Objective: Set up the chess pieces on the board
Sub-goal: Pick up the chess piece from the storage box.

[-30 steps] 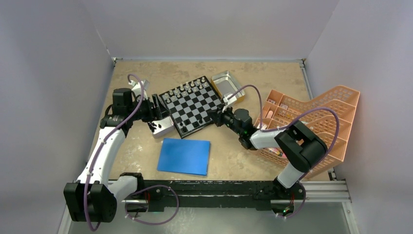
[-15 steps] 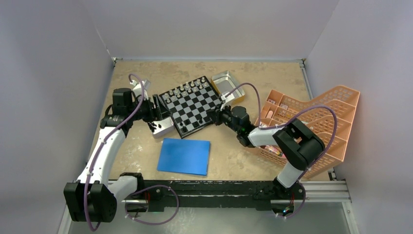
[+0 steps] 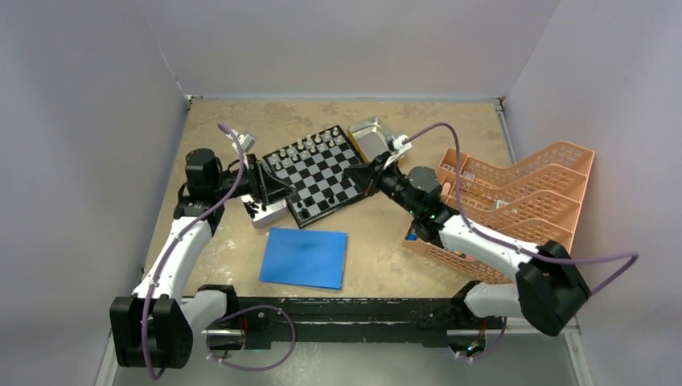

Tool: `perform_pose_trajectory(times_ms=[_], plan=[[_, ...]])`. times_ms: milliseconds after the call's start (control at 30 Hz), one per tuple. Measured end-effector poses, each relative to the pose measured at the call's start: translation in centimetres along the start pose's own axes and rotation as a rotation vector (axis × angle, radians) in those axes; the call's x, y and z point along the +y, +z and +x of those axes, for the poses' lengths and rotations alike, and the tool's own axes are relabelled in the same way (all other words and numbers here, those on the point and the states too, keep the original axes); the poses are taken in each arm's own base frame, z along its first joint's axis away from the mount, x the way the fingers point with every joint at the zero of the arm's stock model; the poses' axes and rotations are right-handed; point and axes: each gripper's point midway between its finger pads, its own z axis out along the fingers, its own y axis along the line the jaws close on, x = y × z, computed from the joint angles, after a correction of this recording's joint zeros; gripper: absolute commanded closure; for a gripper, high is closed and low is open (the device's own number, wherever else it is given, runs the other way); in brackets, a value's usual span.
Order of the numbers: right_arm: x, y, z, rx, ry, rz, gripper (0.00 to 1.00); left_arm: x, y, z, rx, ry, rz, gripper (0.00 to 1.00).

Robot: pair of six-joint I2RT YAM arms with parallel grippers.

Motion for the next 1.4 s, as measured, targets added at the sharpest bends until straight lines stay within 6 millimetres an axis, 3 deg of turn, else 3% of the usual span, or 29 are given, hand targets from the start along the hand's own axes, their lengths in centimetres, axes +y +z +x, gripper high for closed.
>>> perform_pose_trajectory(times_ms=[200,400,633,800,1400], plan=[[3.5,-2.0,-2.8,-0.023,0.115,-0.102,0.91,-2.8,1.2,-0.8,-0.014,0.255,0.173,0.41],[6.7,-3.9,-5.0,-0.047,0.205,-0.219,0.92,-7.1,4.7,-0.8,0.068,0.507,0.372,0.37],[9.4,-5.9,-6.4,-0.071,0.288,-0.344,0.92,-8.8,5.3,-0.3,0.037,0.647,0.475,0.37],[10.0,-6.6,-6.9,-0.087,0.326,-0.376,0.92,-8.9,5.0,1.1,0.045,0.649,0.529,0.4],[11.1,-7.1,-7.7,-0.108,0.374,-0.438,0.92,-10.7,5.4,0.5,0.001,0.618,0.601,0.51]])
